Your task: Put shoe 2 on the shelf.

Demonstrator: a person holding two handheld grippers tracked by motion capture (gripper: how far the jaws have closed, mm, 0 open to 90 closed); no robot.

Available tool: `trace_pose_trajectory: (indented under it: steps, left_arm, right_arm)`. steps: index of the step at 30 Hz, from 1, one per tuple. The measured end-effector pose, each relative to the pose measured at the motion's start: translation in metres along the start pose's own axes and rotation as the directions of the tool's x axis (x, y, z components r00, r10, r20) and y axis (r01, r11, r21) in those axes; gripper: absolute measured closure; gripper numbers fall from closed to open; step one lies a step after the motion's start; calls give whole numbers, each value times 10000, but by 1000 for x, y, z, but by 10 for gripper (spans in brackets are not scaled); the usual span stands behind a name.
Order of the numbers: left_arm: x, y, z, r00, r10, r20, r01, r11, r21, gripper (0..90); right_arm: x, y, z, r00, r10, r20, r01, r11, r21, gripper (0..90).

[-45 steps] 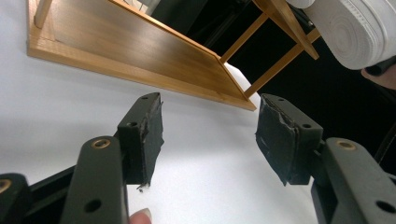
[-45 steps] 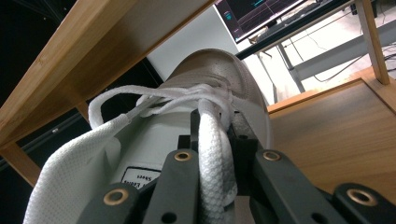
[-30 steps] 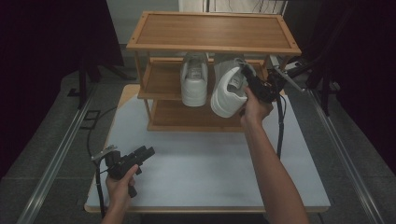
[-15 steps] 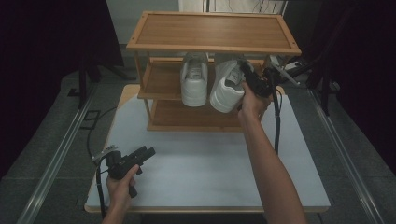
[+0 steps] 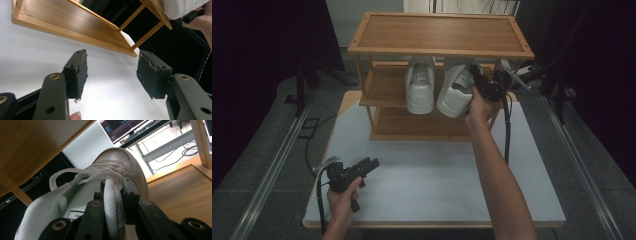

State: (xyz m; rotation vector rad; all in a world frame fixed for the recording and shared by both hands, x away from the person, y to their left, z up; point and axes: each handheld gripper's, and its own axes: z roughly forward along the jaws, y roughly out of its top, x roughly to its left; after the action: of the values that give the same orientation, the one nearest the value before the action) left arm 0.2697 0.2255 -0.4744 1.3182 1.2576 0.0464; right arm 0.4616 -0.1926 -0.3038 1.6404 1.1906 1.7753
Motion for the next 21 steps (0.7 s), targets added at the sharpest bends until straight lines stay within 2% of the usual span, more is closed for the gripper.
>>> trace_pose_trajectory:
  steps: [5,8,14,18,21]
  left_arm:
    - [0,-1,2,10000,-64,-5,64,10000,72,413]
    - [-1,-2,3,10000,-63,9,63,9999,114,413]
    - [1,-1,2,10000,-69,35,68,9999,88,414]
    - [2,-2,2,10000,-92,0,92,9999,93,414]
    - [1,-1,2,10000,-70,34,70,9999,83,414]
  right_arm:
    - [4,-2,2,9996,-243,-152,243,9997,-27,775]
    - [5,-1,5,9990,-340,-305,349,9990,267,749]
    - [7,-1,9,9983,-361,-464,382,9982,468,722]
    - [9,-1,14,9966,-411,-708,470,9953,847,683]
    - [10,-2,15,9967,-423,-689,477,9958,778,660]
